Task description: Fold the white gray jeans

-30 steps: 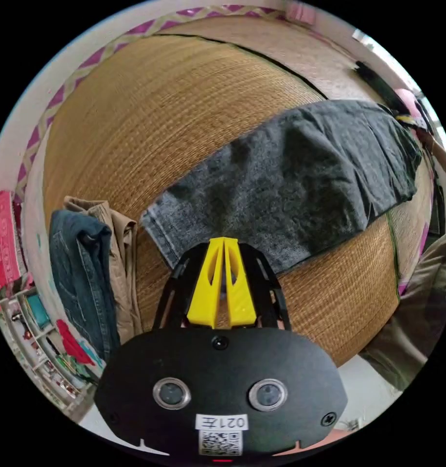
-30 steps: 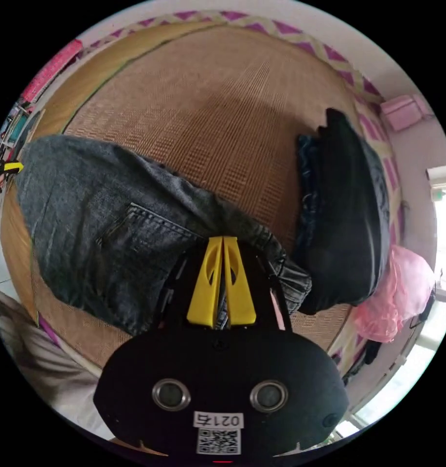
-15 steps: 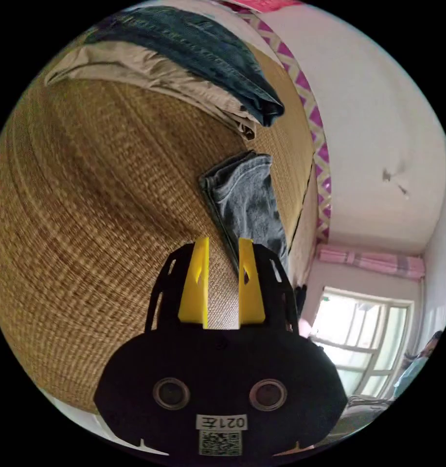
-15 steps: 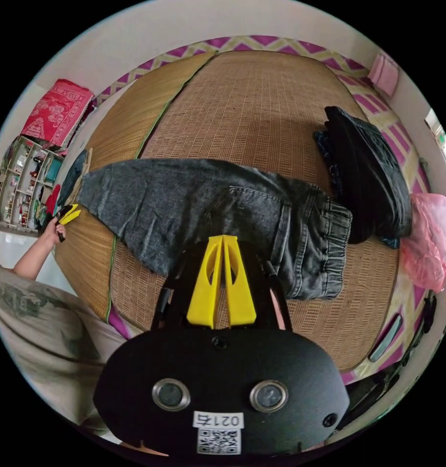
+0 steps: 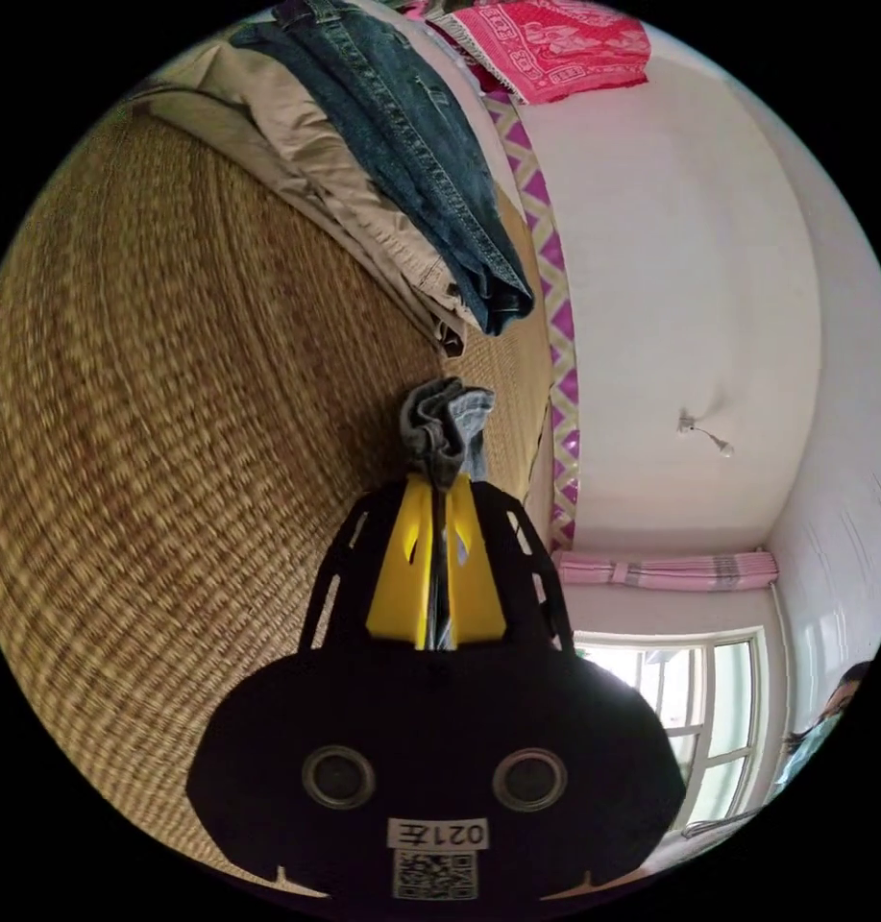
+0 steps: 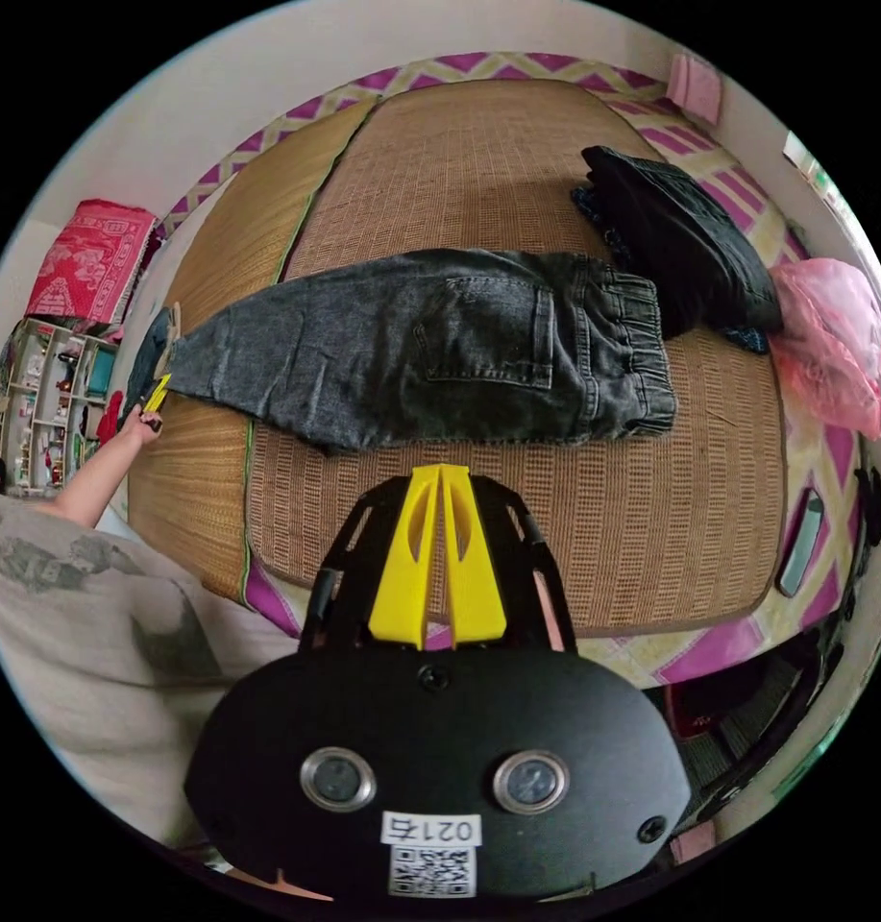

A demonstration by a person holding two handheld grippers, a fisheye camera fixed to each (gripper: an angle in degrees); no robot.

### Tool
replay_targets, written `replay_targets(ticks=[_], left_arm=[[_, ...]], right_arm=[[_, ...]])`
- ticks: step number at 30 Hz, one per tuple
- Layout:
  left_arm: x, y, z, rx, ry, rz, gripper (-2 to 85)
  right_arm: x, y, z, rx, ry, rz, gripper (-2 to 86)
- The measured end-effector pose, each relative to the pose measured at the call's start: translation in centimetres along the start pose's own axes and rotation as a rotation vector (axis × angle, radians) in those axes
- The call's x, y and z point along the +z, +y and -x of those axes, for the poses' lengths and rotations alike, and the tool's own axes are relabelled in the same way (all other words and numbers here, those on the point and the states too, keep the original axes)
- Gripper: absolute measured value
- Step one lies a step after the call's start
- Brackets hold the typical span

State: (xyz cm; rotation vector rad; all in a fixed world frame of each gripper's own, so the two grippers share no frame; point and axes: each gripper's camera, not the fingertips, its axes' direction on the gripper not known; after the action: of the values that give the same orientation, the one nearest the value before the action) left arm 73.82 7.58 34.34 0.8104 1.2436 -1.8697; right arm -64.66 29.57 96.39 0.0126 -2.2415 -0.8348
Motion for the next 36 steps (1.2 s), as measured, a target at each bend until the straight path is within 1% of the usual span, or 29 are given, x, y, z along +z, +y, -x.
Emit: replay_targets(ticks=[3,5,6,8,9,11,13,15,17,18,20,22,23,24,25,29,31,33,34,35,36], left_arm=[[-0.9,0.3,-3.1,0.113,0.061,0.014,-0.8],[-1.4,1.2,-8.8,0.284,0.102,0.048,-0.9],[-1.4,1.7,-10.6,0.337,0.11,0.063,-0.9],[-0.7,5.1,-18.5,0.544,0.141,0.131,-0.9],[-0.3,6.3,-20.3,0.588,0.154,0.15,-0.9],[2.5,12.2,-27.0,0.756,0.161,0.234,-0.9],[5.7,17.2,-30.5,0.848,0.175,0.316,-0.9],[9.7,22.1,-32.3,0.921,0.152,0.396,-0.9],[16.3,28.6,-32.5,0.997,0.06,0.509,-0.8],[18.0,30.1,-32.1,1.012,0.025,0.536,-0.8],[25.0,35.0,-29.1,1.019,-0.16,0.668,-0.5],[29.4,37.5,-25.8,1.007,-0.284,0.765,0.2],[31.0,38.1,-23.9,0.985,-0.283,0.821,1.5],[31.4,38.2,-23.4,0.992,-0.282,0.82,2.2],[31.7,38.1,-22.8,1.004,-0.264,0.822,5.2],[32.4,37.9,-23.6,1.033,-0.119,0.913,16.6],[32.9,37.8,-23.8,1.032,-0.067,0.956,18.2],[33.6,36.3,-23.3,0.943,-0.04,0.968,18.1],[34.0,34.4,-22.3,0.825,-0.011,0.968,16.7],[34.3,32.2,-20.9,0.69,0.039,0.979,14.7],[34.5,31.3,-20.2,0.626,0.074,0.995,13.4]], right_arm=[[-0.1,3.1,-0.9,0.026,0.004,-0.004,-0.6],[0.2,4.8,-1.5,0.038,0.003,0.005,-0.6],[0.5,5.9,-1.9,0.043,0.002,0.014,-0.6],[1.2,7.5,-2.5,0.044,-0.002,0.029,-0.6],[1.7,8.4,-2.8,0.044,-0.003,0.038,-0.6],[2.4,9.6,-3.1,0.038,-0.009,0.05,-0.5],[3.0,10.8,-3.5,0.03,-0.017,0.051,-0.5],[3.6,12.3,-4.1,0.028,-0.037,0.047,-0.5],[3.9,13.6,-4.6,0.037,-0.052,0.04,-0.5],[4.1,14.6,-5.0,0.046,-0.064,0.037,-0.6],[4.5,16.3,-5.7,0.061,-0.079,0.036,-0.6],[4.8,18.2,-6.4,0.082,-0.086,0.039,-0.6],[5.0,19.5,-6.8,0.101,-0.091,0.042,-0.6],[5.1,20.8,-7.3,0.12,-0.101,0.044,-0.6],[5.1,21.5,-7.5,0.13,-0.106,0.045,-0.6],[5.0,25.0,-9.3,0.193,-0.191,0.003,-0.5],[5.5,25.5,-10.1,0.221,-0.257,-0.029,-0.3],[6.3,25.1,-11.8,0.299,-0.381,-0.098,0.2],[6.5,24.8,-12.3,0.325,-0.421,-0.122,0.6],[6.9,24.3,-13.6,0.388,-0.514,-0.195,1.2],[7.6,23.9,-14.9,0.469,-0.617,-0.277,4.0]])
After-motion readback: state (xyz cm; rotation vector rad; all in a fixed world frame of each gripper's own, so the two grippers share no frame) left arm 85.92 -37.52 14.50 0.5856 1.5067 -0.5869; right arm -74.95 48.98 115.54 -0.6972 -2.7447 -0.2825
